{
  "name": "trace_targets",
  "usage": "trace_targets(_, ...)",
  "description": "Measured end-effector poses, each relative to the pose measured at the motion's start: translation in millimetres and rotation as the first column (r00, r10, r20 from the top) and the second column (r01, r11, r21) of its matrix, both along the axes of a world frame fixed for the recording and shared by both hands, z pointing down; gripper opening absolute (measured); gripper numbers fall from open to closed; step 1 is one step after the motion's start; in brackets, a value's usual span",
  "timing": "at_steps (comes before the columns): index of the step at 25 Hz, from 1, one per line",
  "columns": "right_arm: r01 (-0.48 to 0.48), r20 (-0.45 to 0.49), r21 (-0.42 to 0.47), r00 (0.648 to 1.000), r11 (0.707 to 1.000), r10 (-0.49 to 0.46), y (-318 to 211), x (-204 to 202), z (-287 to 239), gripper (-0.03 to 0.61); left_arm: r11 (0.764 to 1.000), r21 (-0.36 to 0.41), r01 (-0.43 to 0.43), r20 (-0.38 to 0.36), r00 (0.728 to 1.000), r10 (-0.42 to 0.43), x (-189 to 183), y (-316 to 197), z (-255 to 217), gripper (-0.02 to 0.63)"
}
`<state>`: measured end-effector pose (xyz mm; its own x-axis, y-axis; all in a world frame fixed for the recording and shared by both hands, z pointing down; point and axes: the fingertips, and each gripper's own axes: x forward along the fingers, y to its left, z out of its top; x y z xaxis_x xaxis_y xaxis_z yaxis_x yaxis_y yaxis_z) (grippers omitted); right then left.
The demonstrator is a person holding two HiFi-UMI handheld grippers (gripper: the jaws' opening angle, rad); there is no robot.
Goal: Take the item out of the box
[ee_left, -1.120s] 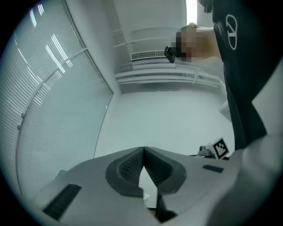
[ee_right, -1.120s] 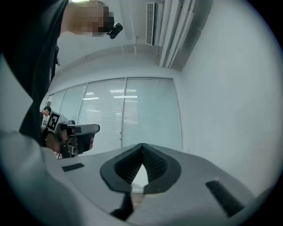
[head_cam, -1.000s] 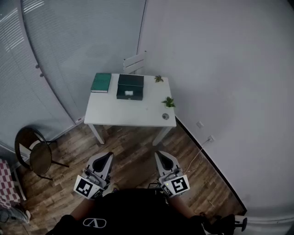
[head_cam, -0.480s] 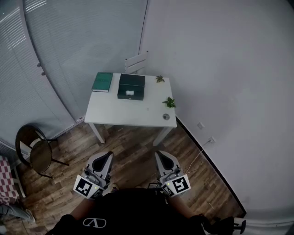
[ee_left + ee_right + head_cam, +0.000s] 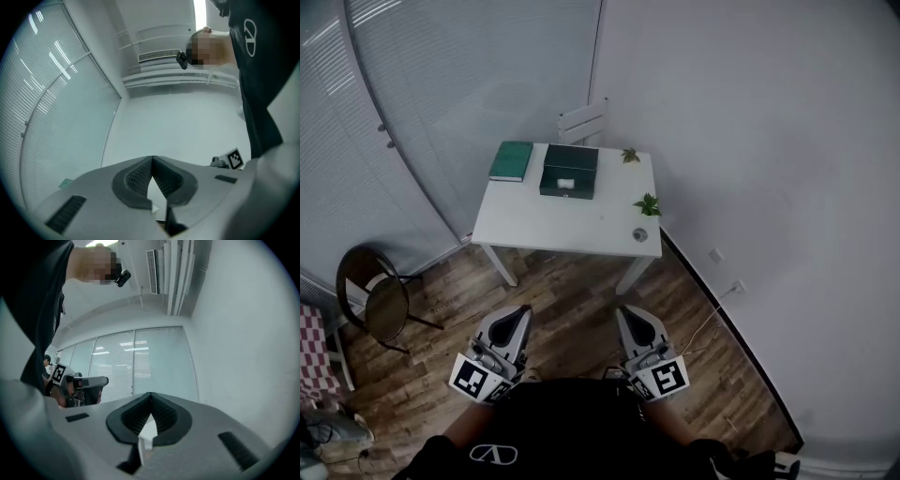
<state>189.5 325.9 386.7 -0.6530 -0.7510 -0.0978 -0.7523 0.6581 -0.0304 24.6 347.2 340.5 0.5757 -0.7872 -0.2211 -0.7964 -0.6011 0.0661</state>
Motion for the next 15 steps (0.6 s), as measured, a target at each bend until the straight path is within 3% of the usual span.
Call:
trace_targets(7,0.039,0.025,0.022,0.999,0.999,-0.039,-21,17,9,0.005,1.000,0.001,0.028,0.010,1.000,-0.028,21,-14,4,0.005)
trace_targets(15,0.017,0.019,0.026,1.000,1.000,-0.018,-75,14,19,0.005,1.000,0.007,-0.026,0.018,0.999,0.026,24,-73,15,0.005)
